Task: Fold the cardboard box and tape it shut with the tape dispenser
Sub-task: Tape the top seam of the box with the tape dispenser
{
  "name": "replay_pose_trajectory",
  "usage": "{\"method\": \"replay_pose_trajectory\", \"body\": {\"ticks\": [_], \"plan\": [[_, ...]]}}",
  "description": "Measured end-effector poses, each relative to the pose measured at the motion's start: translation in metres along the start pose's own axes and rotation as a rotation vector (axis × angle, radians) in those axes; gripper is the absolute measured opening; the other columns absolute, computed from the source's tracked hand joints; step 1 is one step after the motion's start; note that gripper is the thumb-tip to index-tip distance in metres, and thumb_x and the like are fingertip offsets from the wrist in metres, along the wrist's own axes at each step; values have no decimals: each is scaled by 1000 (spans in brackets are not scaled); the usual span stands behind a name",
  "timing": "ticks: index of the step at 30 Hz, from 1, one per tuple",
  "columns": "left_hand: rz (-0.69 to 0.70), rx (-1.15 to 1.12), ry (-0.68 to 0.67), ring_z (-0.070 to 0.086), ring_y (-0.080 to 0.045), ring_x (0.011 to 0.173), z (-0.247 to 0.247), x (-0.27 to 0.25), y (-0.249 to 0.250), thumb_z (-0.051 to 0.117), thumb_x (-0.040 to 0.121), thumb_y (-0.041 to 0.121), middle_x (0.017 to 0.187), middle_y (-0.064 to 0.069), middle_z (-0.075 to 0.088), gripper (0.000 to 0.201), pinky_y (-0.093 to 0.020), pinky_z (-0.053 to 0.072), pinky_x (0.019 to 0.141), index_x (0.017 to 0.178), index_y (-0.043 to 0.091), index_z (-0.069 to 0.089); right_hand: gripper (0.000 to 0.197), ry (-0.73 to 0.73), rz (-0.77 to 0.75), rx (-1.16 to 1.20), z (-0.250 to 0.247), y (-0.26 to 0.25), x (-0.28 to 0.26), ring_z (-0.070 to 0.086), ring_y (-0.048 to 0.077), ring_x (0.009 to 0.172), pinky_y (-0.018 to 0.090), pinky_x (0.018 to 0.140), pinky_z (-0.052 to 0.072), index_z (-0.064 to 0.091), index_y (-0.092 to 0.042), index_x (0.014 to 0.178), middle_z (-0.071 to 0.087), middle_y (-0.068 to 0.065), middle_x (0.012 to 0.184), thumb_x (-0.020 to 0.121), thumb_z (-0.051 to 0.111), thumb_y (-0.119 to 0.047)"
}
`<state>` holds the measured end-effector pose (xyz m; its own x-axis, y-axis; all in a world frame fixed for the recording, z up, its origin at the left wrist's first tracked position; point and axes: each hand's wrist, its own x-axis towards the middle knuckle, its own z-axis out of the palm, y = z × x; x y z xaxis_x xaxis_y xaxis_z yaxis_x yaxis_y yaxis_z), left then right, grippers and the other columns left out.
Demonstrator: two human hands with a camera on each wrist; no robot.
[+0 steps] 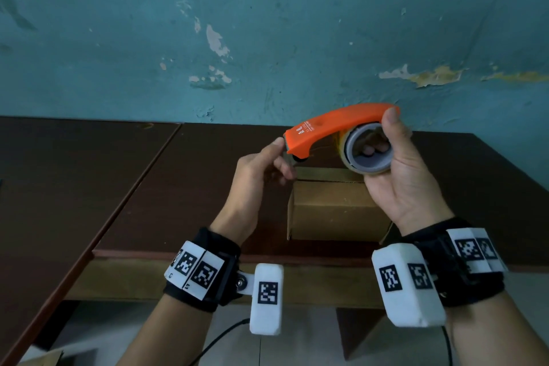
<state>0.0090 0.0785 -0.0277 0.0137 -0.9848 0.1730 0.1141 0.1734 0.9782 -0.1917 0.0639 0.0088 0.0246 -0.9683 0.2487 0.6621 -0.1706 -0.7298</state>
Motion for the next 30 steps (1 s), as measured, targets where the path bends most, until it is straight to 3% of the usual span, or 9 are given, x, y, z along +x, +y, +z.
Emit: {"method": "replay_pose_trajectory", "body": {"ticks": [3, 6, 12, 15, 18, 23, 27, 30], "plan": [[-71, -64, -59, 51, -14, 65, -1, -3, 1, 45, 105, 35, 76, -9, 64, 53, -29, 39, 69, 63, 8, 61, 45, -36, 15, -39, -3, 2, 4, 73, 16, 85, 32, 78, 59, 67, -13, 100, 72, 6, 90, 67, 82, -39], [-76, -126, -92, 50, -14, 69, -5, -5, 2, 50, 93, 29, 78, -4, 64, 38, -29, 39, 69, 62, 15, 65, 56, -71, 28, -62, -8, 3, 6, 71, 19, 93, 36, 85, 59, 67, -13, 104, 70, 8, 97, 63, 89, -43], [-119, -176, -171, 51, -10, 68, -8, -5, 4, 46, 95, 9, 79, 3, 69, 21, -23, 43, 68, 82, 7, 61, 57, -97, 25, -122, -9, 4, 8, 66, 18, 91, 37, 89, 57, 67, -14, 100, 67, 6, 95, 61, 92, -47], [-152, -148, -175, 53, -9, 68, -12, -2, 3, 54, 87, 11, 79, 0, 66, 13, -22, 44, 67, 80, 9, 65, 51, -122, 30, -125, -9, 3, 6, 69, 16, 86, 35, 84, 58, 69, -16, 95, 70, 4, 89, 60, 92, -45], [-231, -90, -151, 53, -14, 67, -17, -2, 0, 54, 86, 10, 76, -3, 66, 24, -23, 44, 65, 69, 13, 71, 52, -127, 38, -169, -10, 4, 6, 67, 19, 88, 38, 87, 57, 67, -15, 94, 68, 6, 90, 60, 93, -45], [-280, -127, -138, 56, -14, 64, -16, -4, -4, 55, 71, 19, 75, -5, 67, 17, -27, 45, 68, 75, 9, 69, 49, -151, 44, -165, -10, 3, 5, 72, 20, 89, 35, 84, 58, 69, -13, 94, 73, 6, 90, 61, 92, -41], [-263, -162, -124, 56, -15, 67, -15, -4, -3, 49, 84, 11, 75, -6, 67, 20, -29, 44, 70, 73, 8, 66, 44, -152, 38, -151, -9, 3, 5, 73, 19, 87, 35, 80, 59, 72, -15, 90, 73, 5, 89, 61, 92, -41], [-272, -215, -120, 57, -17, 69, -16, -2, -4, 48, 81, 17, 76, -7, 67, 20, -30, 46, 72, 75, 6, 64, 46, -147, 39, -151, -9, 3, 4, 72, 19, 88, 36, 82, 58, 72, -15, 91, 73, 6, 90, 60, 93, -42]]}}
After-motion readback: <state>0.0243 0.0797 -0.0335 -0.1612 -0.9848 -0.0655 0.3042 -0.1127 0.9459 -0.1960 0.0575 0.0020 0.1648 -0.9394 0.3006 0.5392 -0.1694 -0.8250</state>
